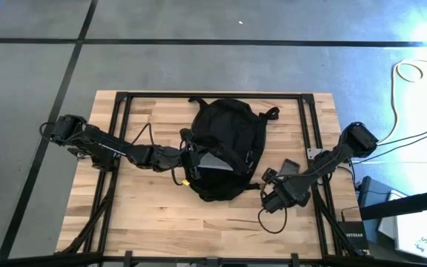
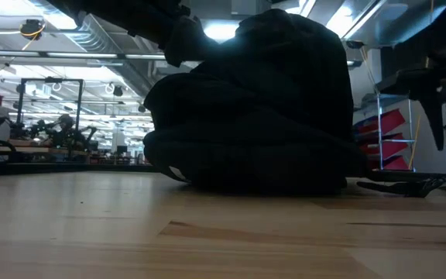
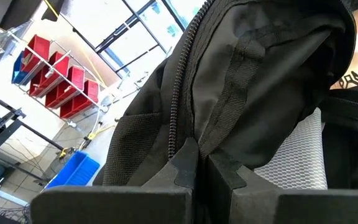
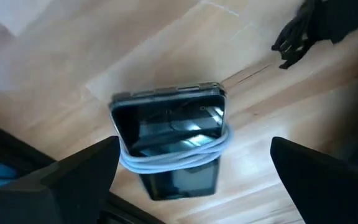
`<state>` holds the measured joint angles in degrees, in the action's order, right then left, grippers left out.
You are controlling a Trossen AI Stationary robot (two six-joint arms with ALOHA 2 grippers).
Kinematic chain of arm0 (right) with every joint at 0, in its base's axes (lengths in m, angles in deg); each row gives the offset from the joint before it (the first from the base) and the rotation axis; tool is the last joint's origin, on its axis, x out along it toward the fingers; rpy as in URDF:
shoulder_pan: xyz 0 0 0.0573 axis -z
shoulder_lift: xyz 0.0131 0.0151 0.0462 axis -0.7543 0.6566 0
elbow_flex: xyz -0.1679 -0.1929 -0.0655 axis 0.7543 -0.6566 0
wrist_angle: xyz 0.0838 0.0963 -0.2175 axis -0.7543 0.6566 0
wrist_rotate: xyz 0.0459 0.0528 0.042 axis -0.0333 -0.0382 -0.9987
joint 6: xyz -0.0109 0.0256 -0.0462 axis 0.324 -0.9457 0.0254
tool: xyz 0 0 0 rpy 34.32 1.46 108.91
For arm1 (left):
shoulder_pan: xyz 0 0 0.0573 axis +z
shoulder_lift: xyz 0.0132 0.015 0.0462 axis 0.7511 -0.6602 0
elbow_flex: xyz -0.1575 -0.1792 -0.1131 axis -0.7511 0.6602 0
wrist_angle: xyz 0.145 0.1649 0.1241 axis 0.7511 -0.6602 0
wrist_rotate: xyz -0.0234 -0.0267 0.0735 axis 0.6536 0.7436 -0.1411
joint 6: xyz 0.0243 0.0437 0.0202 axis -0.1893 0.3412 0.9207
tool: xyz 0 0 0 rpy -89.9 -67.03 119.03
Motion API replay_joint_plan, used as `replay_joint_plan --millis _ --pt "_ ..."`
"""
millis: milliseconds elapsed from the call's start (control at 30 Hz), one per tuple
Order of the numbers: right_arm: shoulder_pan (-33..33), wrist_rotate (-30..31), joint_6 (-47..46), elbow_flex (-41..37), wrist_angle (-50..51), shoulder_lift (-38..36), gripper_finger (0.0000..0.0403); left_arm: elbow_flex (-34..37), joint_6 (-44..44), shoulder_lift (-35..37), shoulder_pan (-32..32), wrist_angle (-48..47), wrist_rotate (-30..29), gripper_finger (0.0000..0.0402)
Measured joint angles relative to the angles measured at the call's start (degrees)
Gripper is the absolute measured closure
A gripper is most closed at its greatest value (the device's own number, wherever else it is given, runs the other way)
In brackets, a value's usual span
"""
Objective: Unpack backpack
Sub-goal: Put the black cellphone into the black backpack
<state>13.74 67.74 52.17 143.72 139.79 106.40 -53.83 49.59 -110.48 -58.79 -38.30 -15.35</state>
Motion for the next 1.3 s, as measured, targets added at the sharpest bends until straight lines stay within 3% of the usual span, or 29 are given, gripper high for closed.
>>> replay_joint_plan --millis 267,433,700,1300 --pt "-0.07 -1.87 4.61 -4.78 -0.76 0.00 0.0003 0.00 0.00 0.00 0.00 -0.09 -0.02 0.0402" --pt "0.02 1.77 7.87 -6.06 -5.75 0.00 0.0003 0.00 -0.02 0.00 0.02 -0.36 -0.04 0.0402" --pt "-0.59 -2.97 8.63 -7.13 -9.15 0.00 0.0004 0.00 -1.09 0.00 0.04 -0.90 0.00 0.0402" --pt "-0.42 -5.05 -4.07 -3.02 -7.45 0.00 0.0004 0.00 -1.75 0.00 0.04 -1.86 0.50 0.0402"
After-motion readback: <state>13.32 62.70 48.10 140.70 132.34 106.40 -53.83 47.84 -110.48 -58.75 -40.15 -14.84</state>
